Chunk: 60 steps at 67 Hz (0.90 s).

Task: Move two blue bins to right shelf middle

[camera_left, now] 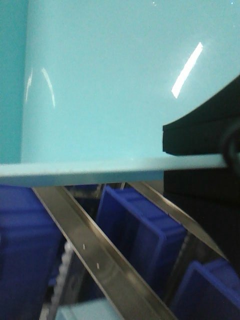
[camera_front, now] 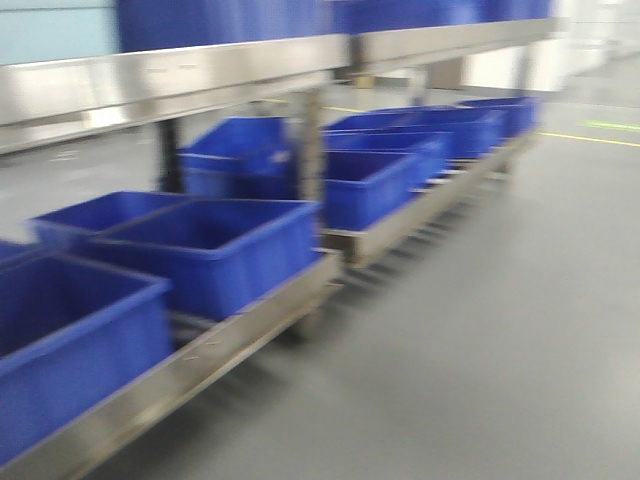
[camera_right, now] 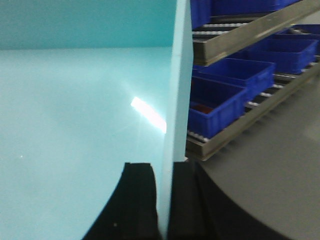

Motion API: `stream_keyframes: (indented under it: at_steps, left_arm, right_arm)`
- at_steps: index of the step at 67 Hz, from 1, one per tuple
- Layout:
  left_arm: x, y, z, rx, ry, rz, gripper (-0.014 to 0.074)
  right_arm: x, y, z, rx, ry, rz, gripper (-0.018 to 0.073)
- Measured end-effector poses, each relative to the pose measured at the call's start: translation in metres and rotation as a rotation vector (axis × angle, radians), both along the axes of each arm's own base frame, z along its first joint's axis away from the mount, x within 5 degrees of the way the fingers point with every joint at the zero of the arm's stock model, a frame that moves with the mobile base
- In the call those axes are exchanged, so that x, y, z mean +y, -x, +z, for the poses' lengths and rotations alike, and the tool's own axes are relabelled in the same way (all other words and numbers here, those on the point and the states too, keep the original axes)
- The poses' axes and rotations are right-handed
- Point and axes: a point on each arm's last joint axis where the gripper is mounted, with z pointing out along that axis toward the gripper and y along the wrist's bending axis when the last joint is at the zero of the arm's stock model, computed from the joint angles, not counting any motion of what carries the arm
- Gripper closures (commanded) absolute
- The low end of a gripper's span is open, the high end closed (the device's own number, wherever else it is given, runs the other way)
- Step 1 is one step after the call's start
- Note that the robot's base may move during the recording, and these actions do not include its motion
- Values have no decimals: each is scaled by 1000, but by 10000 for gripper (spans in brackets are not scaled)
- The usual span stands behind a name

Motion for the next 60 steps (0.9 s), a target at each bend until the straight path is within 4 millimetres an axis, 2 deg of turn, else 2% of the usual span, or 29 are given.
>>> stream_keyframes:
  at_steps: [60]
  left_arm:
    - [0,0,0,0,0,0,707]
  right_arm:
    - [0,1,1,-2,0,0,722]
